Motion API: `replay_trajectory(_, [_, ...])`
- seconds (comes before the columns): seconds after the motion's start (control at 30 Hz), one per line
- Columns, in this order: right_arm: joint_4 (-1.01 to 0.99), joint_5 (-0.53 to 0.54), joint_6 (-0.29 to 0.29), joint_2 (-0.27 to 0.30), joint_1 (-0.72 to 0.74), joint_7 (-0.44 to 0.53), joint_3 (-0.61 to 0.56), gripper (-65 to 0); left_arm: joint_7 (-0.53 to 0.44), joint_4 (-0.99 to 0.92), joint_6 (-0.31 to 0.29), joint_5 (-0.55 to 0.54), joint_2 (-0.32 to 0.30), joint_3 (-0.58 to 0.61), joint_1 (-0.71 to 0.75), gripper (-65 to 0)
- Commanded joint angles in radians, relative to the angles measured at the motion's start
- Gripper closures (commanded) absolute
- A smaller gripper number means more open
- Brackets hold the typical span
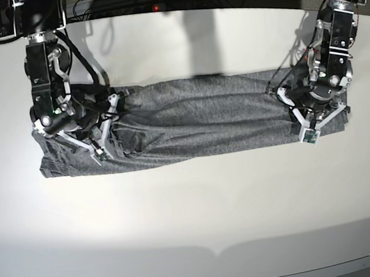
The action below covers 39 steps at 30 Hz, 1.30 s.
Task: Fold the T-shirt properly
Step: 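Release the strip and move the left gripper to its end, then grasp the strip's end with the left gripper and pull it straight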
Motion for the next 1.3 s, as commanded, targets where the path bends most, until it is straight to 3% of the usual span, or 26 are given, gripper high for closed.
replay_trajectory(0.0, [0.04,0.034,0.015,0.018,0.018,-0.007,0.005,-22.9,0.112,-0.015,0.003,0.02,-0.013,0.0,0.019,-11.9])
replay_trajectory(0.3, [0.163,0.245,0.019,0.145,0.008,-0.233,0.005,-22.9,0.112,-0.015,0.004,0.02,-0.012,0.0,0.019,-11.9])
replay_trajectory(0.53, [0.163,0.315,0.076,0.25,-0.061,-0.243,0.005,-22.9,0.105,-0.013,0.004,0.042,-0.013,0.0,0.016,-11.9])
replay_trajectory(0.83, [0.163,0.311,0.075,0.252,-0.059,-0.071,0.005,-22.9,0.146,0.125,0.004,0.102,-0.031,0.0,0.016,-11.9])
replay_trajectory(1.27, [0.163,0.323,0.066,0.249,-0.062,-0.056,0.005,-22.9,0.141,0.453,0.005,0.169,-0.156,0.0,0.014,-11.9])
